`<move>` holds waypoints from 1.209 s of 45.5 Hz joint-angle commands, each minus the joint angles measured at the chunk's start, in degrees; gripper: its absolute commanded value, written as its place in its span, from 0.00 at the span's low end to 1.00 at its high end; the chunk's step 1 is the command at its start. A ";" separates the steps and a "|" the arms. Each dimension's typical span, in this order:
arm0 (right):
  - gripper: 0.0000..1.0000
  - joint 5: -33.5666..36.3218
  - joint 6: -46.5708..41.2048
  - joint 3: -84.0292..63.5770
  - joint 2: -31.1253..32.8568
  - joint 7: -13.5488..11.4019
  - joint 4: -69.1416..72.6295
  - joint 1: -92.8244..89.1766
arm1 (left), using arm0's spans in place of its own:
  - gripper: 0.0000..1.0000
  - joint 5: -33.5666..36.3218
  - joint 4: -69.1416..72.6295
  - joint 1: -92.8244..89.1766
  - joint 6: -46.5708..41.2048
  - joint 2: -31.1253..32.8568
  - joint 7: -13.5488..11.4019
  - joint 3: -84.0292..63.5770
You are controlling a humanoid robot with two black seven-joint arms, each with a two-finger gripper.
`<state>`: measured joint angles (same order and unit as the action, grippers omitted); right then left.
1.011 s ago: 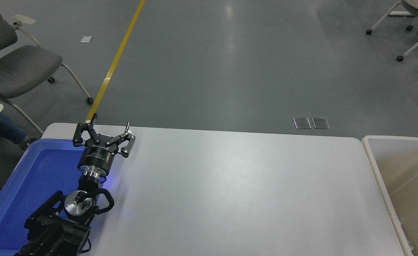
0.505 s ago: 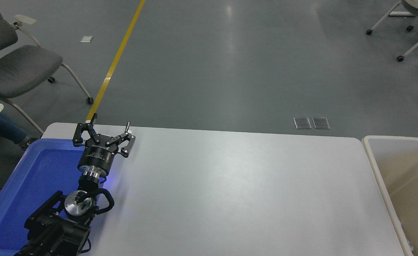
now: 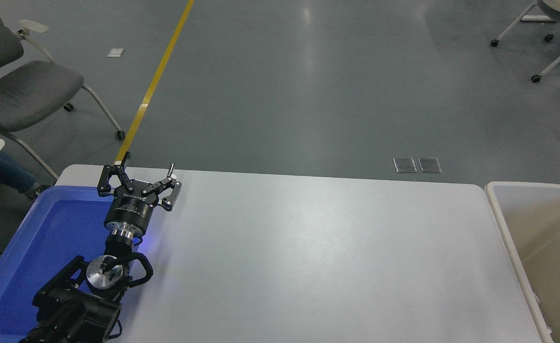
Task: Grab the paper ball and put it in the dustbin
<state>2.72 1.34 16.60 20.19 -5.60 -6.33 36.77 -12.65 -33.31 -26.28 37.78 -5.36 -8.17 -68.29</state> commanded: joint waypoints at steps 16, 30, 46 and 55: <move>1.00 -0.09 0.06 -0.60 4.42 -0.11 5.44 11.48 | 0.99 0.00 0.00 0.00 0.02 0.00 0.00 0.00; 1.00 0.44 -0.90 8.61 8.12 0.59 22.49 15.26 | 0.99 0.00 0.00 0.00 0.02 0.00 0.00 0.00; 1.00 0.44 -10.57 27.70 6.10 0.86 38.75 10.52 | 0.99 0.00 0.00 0.00 -0.07 0.00 0.00 0.00; 1.00 0.44 -14.96 30.60 2.41 1.47 40.52 7.00 | 0.99 0.00 0.00 0.00 -0.07 0.00 0.00 0.00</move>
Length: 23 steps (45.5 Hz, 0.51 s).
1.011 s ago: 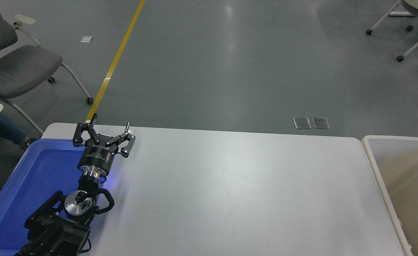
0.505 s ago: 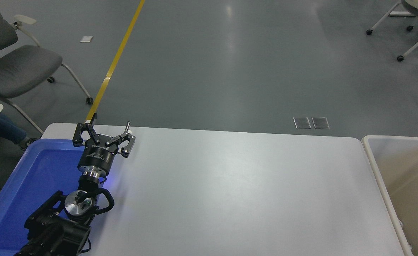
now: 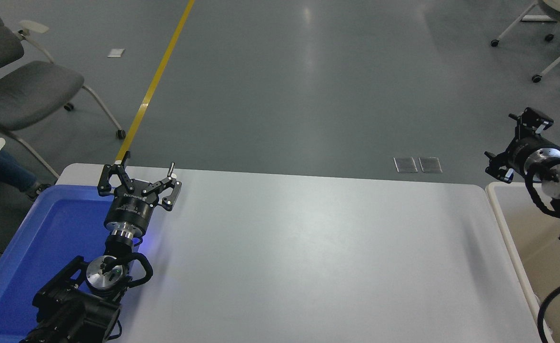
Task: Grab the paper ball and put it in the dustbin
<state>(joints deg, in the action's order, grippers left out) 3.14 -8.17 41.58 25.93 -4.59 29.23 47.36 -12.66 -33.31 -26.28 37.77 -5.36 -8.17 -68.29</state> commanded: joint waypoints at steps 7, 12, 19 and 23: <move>1.00 0.20 -6.24 7.99 -6.68 0.98 4.34 -6.66 | 0.99 0.00 0.00 0.00 -0.06 0.00 0.00 0.00; 1.00 0.81 -8.61 12.91 -9.58 1.51 4.34 -9.21 | 0.99 0.00 0.00 0.00 0.03 0.00 0.00 0.00; 1.00 0.90 -9.23 14.59 -11.25 1.51 4.08 -11.14 | 0.99 0.00 0.00 0.00 -0.06 0.00 0.00 0.00; 1.00 0.90 -10.11 15.20 -12.57 1.51 4.08 -12.90 | 0.99 0.00 0.00 0.00 0.03 0.00 0.00 0.00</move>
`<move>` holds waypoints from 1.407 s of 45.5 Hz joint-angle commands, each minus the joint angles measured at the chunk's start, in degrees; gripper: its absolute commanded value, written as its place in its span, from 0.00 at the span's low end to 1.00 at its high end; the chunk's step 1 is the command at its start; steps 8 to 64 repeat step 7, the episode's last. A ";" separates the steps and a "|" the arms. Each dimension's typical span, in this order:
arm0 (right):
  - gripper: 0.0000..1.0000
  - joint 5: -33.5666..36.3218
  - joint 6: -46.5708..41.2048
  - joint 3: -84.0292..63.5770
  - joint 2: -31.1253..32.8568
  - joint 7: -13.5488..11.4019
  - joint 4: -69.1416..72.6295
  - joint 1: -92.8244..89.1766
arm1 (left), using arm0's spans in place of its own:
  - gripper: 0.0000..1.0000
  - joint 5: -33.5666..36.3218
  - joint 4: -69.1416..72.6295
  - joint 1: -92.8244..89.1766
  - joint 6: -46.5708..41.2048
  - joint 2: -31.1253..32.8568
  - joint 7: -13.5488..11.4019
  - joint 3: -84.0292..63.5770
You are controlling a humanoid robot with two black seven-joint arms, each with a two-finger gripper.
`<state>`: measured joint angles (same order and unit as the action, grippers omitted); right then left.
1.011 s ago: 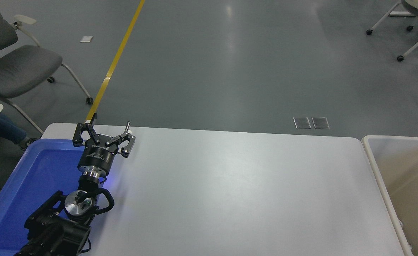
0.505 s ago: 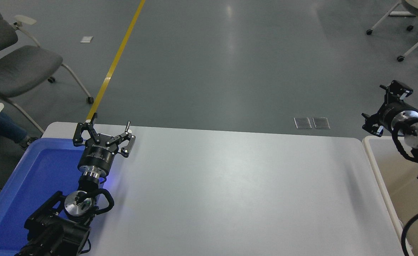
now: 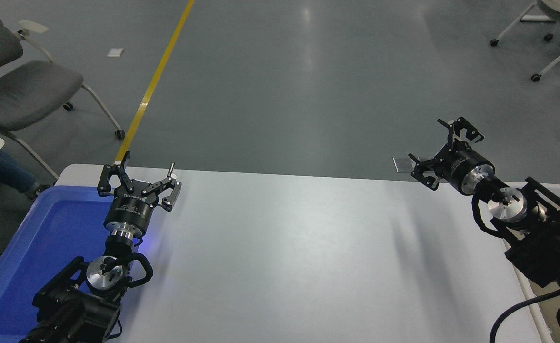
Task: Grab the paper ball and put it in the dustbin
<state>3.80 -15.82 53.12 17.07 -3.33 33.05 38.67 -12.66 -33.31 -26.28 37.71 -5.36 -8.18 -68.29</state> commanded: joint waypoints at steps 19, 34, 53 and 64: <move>1.00 0.24 -3.34 5.50 -4.85 0.25 0.26 -5.80 | 0.99 0.00 0.00 0.00 0.08 0.00 0.00 0.00; 1.00 0.24 -3.34 5.50 -4.85 0.25 0.26 -5.80 | 0.99 0.00 0.00 0.00 0.08 0.00 0.00 0.00; 1.00 0.24 -3.34 5.50 -4.85 0.25 0.26 -5.80 | 0.99 0.00 0.00 0.00 0.08 0.00 0.00 0.00; 1.00 0.24 -3.34 5.50 -4.85 0.25 0.26 -5.80 | 0.99 0.00 0.00 0.00 0.08 0.00 0.00 0.00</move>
